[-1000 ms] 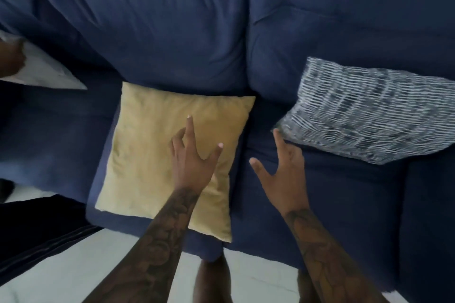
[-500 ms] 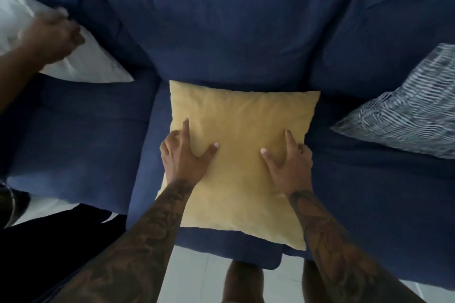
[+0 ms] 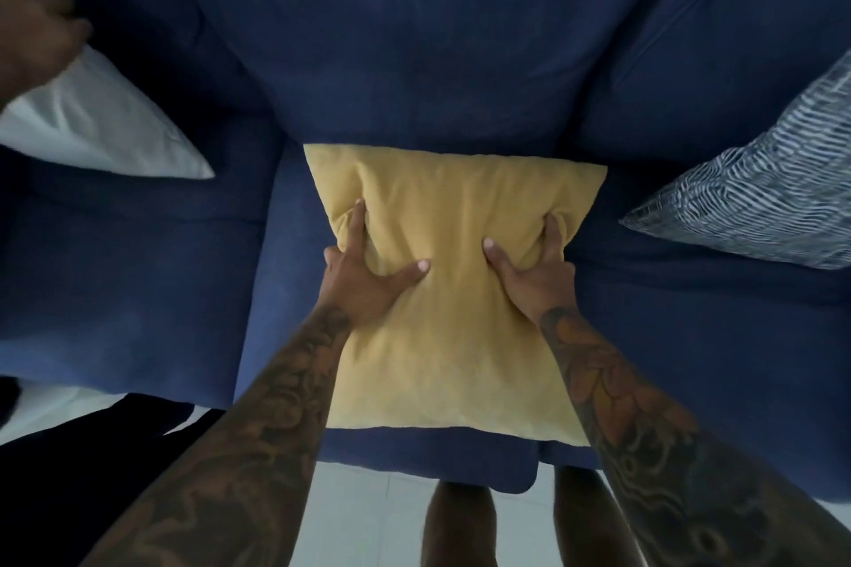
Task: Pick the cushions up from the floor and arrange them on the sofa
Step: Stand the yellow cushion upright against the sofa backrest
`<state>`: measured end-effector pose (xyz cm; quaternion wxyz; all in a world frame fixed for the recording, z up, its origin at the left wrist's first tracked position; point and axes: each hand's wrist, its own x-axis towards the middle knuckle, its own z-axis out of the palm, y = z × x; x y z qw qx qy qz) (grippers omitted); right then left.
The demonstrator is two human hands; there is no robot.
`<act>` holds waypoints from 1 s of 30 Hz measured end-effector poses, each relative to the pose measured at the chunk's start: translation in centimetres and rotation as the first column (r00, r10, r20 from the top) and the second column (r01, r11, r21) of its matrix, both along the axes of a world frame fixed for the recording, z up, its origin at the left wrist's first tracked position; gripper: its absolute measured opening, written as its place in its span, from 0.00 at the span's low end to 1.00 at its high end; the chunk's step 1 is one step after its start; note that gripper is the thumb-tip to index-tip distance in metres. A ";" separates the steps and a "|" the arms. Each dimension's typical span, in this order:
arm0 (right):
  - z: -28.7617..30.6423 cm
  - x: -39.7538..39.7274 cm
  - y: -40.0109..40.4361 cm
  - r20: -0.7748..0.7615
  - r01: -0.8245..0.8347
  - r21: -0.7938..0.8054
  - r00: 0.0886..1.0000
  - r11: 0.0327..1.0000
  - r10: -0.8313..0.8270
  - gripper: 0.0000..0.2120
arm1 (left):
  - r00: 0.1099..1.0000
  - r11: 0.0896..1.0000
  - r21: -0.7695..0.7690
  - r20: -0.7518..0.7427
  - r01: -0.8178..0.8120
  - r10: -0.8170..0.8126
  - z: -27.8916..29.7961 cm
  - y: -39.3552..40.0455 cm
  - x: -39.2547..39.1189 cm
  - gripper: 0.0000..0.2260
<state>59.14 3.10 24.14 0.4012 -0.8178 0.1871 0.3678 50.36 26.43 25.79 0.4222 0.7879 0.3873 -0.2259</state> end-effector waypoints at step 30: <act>1.6 5.7 3.0 0.716 -0.072 0.126 0.697 0.989 -0.041 0.62 | 0.766 0.942 0.326 0.624 -0.075 -0.155 1.4 4.2 6.9 0.64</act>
